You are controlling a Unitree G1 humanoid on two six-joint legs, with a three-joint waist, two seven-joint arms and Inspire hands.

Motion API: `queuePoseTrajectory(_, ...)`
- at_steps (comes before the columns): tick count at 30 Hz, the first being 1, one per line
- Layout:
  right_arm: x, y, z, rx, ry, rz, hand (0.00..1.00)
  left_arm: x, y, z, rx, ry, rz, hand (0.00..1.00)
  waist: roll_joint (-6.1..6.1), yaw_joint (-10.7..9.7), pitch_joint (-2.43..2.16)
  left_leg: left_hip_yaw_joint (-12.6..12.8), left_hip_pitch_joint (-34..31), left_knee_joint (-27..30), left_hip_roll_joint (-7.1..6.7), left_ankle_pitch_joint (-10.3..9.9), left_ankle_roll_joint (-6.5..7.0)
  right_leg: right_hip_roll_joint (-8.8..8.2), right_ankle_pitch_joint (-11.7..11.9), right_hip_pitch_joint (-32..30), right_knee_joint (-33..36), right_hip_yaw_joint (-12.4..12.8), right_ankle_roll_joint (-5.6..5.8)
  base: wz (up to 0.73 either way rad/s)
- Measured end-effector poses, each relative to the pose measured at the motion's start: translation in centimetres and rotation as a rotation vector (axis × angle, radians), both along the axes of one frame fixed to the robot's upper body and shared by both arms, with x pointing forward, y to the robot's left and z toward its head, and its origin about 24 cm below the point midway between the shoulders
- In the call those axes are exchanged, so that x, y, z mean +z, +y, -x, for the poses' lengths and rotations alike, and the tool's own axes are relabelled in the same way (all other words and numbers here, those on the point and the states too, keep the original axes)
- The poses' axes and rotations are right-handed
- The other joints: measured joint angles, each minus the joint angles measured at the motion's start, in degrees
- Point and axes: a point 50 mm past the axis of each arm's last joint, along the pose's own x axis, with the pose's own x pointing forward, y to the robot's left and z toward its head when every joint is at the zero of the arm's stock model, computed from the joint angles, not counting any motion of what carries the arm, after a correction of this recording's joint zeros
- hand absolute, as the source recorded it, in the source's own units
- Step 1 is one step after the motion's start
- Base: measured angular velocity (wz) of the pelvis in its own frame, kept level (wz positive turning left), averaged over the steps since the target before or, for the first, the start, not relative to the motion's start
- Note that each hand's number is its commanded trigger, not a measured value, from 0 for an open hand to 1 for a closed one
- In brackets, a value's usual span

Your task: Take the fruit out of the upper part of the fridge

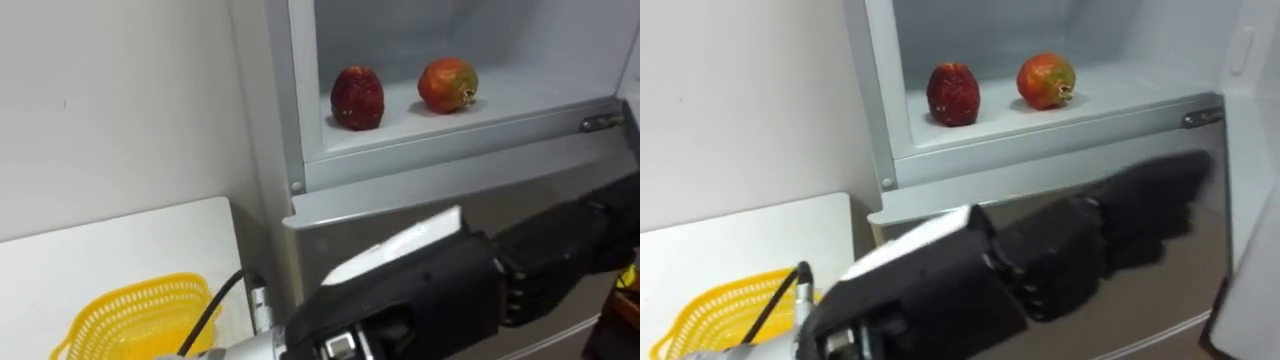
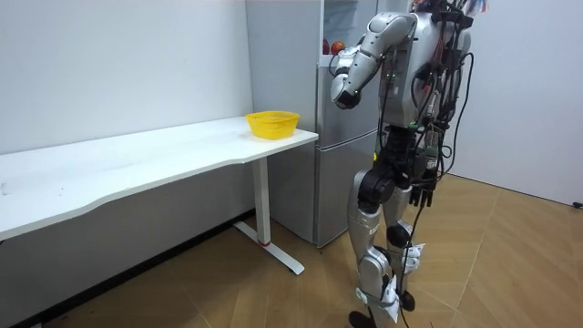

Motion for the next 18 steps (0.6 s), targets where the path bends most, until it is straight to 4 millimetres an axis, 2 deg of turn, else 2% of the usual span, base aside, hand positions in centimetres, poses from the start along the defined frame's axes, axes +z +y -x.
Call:
queuePoseTrajectory(4, 0.0, 0.1, 0.0, 0.01, 0.002, 0.0, 0.0, 1.1, -1.4, 0.5, -0.068, -0.05, 0.013, 0.0, 0.16, -0.3, -0.1, 0.3, -0.2, 0.0, 0.04, 0.0, 0.0, 0.01, 0.0, 0.0, 0.0, 0.1, 0.01, -0.04)
queuePoseTrajectory(5, 0.0, 0.1, -0.1, 0.014, 0.002, 0.001, 0.0, 1.2, -1.7, 0.6, -0.083, -0.054, 0.008, 0.0, 0.59, -0.4, -0.33, 0.3, -0.1, 0.0, 0.06, 0.0, 0.0, 0.0, 0.0, 0.1, 0.0, 0.1, 0.0, -0.04)
queuePoseTrajectory(8, 0.0, 0.1, -0.4, 0.008, -0.007, 0.0, 0.0, 1.6, -2.6, 0.7, -0.118, -0.07, -0.001, 0.0, 1.38, -1.0, -0.33, 0.3, 0.0, 0.0, 0.12, 0.0, 0.0, 0.03, 0.1, 0.3, 0.0, 0.1, -0.03, -0.01)
queuePoseTrajectory(9, 0.1, 0.0, -0.7, 0.003, -0.014, 0.001, 0.0, 1.7, -2.9, 0.7, -0.131, -0.071, 0.001, 0.0, 1.55, -1.6, -0.13, 0.3, 0.1, -0.1, 0.12, 0.0, -0.01, 0.01, 0.1, 0.4, -0.1, 0.1, -0.03, 0.0)
queuePoseTrajectory(14, 0.3, -0.1, -1.9, 0.006, -0.041, 0.008, 0.0, 1.9, -3.8, 0.8, -0.156, -0.066, 0.014, 0.0, 2.95, -3.6, 0.16, 1.0, 0.3, -0.1, 0.13, 0.0, -0.01, -0.05, 0.1, 0.9, -0.3, 0.2, -0.03, 0.0)
queuePoseTrajectory(18, 0.3, -0.2, -2.2, 0.008, -0.046, 0.008, 0.0, 2.3, -4.6, 0.5, -0.166, -0.067, 0.015, 0.0, 2.89, -5.0, 0.24, 1.0, 0.3, -0.1, 0.15, 0.0, -0.01, -0.03, 0.1, 0.8, -0.4, 0.1, -0.03, 0.03)
